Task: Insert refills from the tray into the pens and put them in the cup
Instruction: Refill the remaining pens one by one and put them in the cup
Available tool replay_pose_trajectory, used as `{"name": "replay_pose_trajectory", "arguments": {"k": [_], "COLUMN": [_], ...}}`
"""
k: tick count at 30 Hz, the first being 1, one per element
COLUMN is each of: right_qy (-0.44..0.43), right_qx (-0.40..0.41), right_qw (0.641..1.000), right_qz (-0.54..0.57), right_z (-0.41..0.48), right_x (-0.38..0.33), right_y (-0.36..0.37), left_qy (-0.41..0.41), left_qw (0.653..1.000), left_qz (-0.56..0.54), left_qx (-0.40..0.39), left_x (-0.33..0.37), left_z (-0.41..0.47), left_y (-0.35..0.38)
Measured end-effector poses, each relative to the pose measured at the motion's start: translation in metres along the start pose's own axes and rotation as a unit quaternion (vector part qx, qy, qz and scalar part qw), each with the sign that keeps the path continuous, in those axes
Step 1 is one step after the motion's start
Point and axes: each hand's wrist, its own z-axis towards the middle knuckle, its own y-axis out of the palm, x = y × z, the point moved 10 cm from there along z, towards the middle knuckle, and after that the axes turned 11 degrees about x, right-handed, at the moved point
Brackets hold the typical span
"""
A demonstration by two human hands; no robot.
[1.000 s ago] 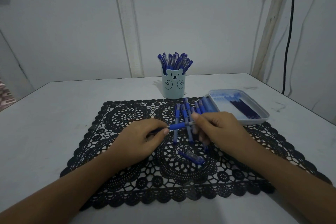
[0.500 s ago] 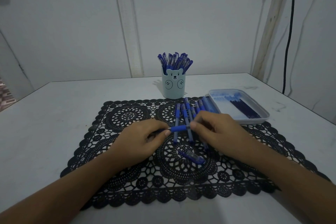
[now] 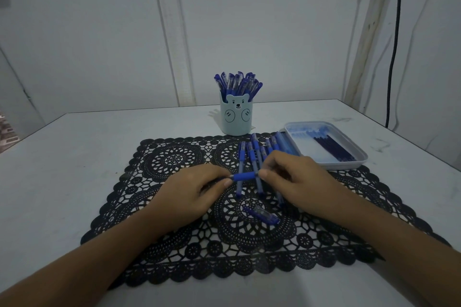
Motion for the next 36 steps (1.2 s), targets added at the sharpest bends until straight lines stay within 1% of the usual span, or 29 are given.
{"name": "replay_pose_trajectory", "arguments": {"k": [5,8,10,12,14,17,18,20,22,23,25,26,28,30,32,36], "right_qy": [-0.007,0.013,0.016,-0.004,-0.04,-0.094,-0.113,-0.137,-0.136,-0.116,-0.038,0.0,0.043,0.064,0.074,0.071], "right_qx": [0.013,0.023,0.024,0.017,-0.017,-0.11,-0.128,-0.134,-0.119,-0.109,-0.071,-0.039,0.027,0.063,0.076,0.078], "right_qw": [1.0,1.0,0.999,0.993,0.987,0.97,0.963,0.956,0.961,0.969,0.991,0.997,0.999,0.995,0.991,0.99], "right_qz": [-0.001,0.003,-0.04,-0.115,-0.158,-0.194,-0.209,-0.221,-0.211,-0.19,-0.111,-0.065,-0.002,0.044,0.08,0.096], "right_z": [0.0,0.001,0.002,0.001,-0.002,-0.015,-0.019,-0.023,-0.022,-0.018,-0.009,-0.004,0.005,0.008,0.009,0.008], "right_x": [-0.004,0.0,0.003,0.0,-0.009,-0.02,-0.022,-0.024,-0.024,-0.021,-0.009,-0.002,0.009,0.015,0.018,0.016], "right_y": [0.001,-0.003,-0.007,-0.012,-0.009,0.011,0.018,0.025,0.024,0.02,0.007,-0.002,-0.019,-0.027,-0.027,-0.024], "left_qy": [0.033,0.035,0.028,0.012,-0.013,-0.033,-0.035,-0.042,-0.049,-0.055,-0.067,-0.07,-0.072,-0.07,-0.065,-0.056], "left_qw": [0.999,0.998,0.998,0.999,0.999,0.998,0.998,0.997,0.997,0.996,0.996,0.995,0.995,0.996,0.996,0.996], "left_qz": [0.032,0.048,0.045,0.031,0.012,0.002,0.002,0.001,-0.001,-0.004,-0.008,-0.009,-0.009,-0.009,-0.011,-0.015], "left_qx": [0.027,0.03,0.028,0.026,0.036,0.054,0.057,0.061,0.066,0.067,0.065,0.064,0.063,0.06,0.059,0.063], "left_x": [0.007,0.006,0.003,0.0,-0.005,-0.012,-0.013,-0.014,-0.015,-0.015,-0.016,-0.016,-0.016,-0.016,-0.015,-0.015], "left_z": [0.0,0.0,0.001,0.001,0.002,0.002,0.002,0.002,0.002,0.002,0.003,0.003,0.002,0.002,0.002,0.002], "left_y": [-0.007,-0.007,-0.005,-0.004,-0.005,-0.009,-0.009,-0.01,-0.012,-0.012,-0.012,-0.012,-0.012,-0.012,-0.011,-0.011]}}
